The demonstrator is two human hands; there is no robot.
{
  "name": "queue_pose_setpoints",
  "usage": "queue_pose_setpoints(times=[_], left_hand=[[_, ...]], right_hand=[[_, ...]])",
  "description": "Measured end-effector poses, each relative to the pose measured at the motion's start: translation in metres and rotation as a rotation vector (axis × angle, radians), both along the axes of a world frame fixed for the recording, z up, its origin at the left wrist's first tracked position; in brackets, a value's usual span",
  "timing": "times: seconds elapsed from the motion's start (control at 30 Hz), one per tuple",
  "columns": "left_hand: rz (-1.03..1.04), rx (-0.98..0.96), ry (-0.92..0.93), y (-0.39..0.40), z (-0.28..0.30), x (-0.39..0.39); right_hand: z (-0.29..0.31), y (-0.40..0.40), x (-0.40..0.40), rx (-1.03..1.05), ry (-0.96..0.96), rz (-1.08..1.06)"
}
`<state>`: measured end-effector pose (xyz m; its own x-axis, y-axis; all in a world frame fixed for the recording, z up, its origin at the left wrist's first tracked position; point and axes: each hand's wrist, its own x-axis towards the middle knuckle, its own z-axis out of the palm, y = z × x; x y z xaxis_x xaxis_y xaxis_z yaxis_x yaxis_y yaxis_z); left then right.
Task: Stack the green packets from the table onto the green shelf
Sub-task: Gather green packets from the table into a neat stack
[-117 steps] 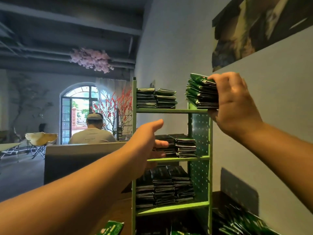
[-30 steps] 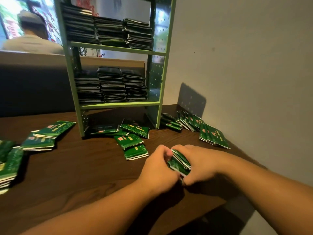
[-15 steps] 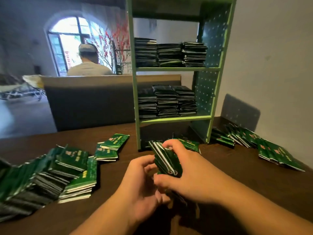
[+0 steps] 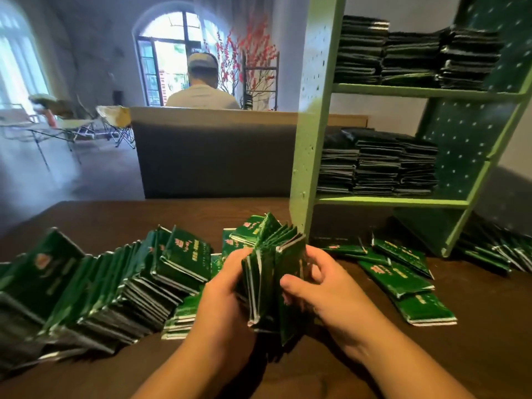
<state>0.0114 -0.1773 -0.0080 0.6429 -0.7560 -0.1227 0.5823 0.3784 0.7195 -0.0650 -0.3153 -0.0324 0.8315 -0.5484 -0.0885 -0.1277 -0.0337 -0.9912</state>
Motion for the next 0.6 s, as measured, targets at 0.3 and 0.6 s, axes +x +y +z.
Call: queue_pose_setpoints(times=[0.3,0.6], left_hand=[[-0.124,-0.013,-0.196,0.006,-0.014,0.002],[0.105,0.131,-0.531,-0.002,-0.017,-0.008]], right_hand=[[0.007,-0.009,-0.017,0.176,-0.053,-0.016],[0.012,0.008,-0.021,0.563,-0.208,0.024]])
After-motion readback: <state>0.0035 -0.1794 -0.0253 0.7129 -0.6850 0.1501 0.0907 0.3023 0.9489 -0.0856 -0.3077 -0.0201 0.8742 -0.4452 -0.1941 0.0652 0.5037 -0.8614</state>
